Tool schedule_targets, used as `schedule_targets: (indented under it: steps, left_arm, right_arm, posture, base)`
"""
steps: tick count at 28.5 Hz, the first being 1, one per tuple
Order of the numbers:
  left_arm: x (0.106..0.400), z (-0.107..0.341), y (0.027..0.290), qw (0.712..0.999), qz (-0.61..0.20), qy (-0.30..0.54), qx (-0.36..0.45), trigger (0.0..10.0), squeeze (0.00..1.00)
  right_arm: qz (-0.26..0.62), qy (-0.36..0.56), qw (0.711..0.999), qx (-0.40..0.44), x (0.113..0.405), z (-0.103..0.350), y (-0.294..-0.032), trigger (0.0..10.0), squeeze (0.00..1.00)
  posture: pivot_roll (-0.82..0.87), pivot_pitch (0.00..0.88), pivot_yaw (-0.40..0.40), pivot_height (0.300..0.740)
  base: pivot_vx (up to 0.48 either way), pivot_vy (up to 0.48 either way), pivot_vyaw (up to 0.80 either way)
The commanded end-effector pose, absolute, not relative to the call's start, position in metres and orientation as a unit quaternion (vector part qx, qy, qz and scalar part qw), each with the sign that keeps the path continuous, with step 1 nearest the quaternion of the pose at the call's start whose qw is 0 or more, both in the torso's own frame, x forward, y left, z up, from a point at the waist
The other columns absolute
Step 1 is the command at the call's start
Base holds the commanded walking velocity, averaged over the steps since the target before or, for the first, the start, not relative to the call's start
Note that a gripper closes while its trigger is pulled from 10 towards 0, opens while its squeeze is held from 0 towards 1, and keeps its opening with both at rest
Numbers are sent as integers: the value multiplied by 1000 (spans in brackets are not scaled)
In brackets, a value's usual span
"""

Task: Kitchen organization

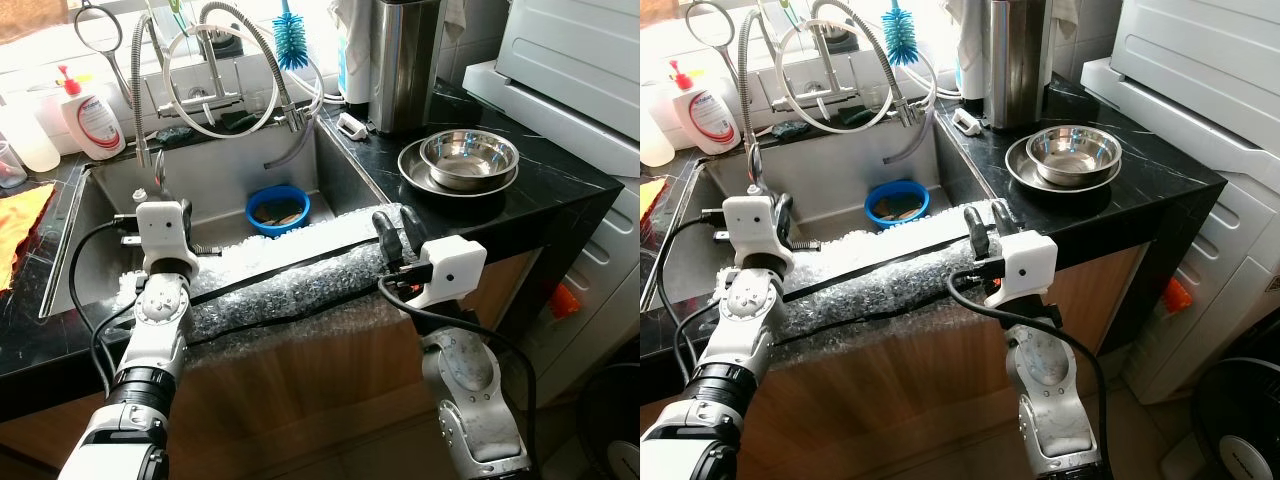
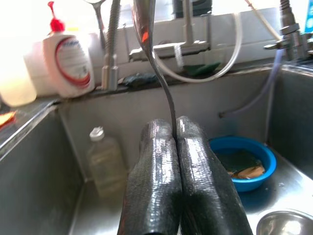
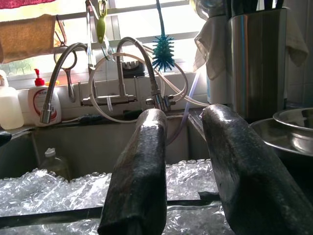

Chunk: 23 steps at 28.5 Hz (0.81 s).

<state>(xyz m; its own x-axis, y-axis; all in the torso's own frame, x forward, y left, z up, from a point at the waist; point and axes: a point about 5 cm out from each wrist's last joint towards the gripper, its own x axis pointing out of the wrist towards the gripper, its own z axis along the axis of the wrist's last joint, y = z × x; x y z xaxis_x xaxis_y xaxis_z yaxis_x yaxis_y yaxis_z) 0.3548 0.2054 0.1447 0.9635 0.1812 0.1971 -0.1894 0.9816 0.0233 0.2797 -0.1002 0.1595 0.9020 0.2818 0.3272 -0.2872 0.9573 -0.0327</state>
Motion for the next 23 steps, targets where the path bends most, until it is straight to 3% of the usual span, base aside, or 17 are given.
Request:
schedule_targets:
  steps: [1, 11, 13, 14, 23]
  left_arm:
    - [355, 143, 211, 990, 112, -91, 4, 10000, 0]
    - [356, 137, 213, 991, 115, -75, -3, 10000, 0]
    - [356, 136, 212, 991, 114, -74, -5, 10000, 608]
    - [356, 136, 212, 991, 114, -74, -6, 10000, 706]
    - [356, 138, 210, 990, 111, -82, -2, 10000, 769]
  right_arm:
    - [155, -159, 975, 9, 280, 157, -96, 10000, 0]
    - [154, -150, 976, 10, 282, 156, -95, 10000, 0]
    - [154, -150, 977, 10, 282, 156, -95, 10000, 0]
    - [154, -149, 977, 11, 282, 156, -95, 10000, 0]
    - [152, -143, 978, 14, 285, 156, -95, 10000, 0]
  posture:
    - [-208, 0, 123, 740]
    - [-205, 0, 122, 740]
    - [-206, 0, 122, 740]
    - [-206, 0, 122, 740]
    - [-201, 0, 117, 740]
  base:
    - [0, 0, 0]
    - [0, 0, 0]
    - [0, 0, 0]
    - [0, 0, 0]
    - [0, 0, 0]
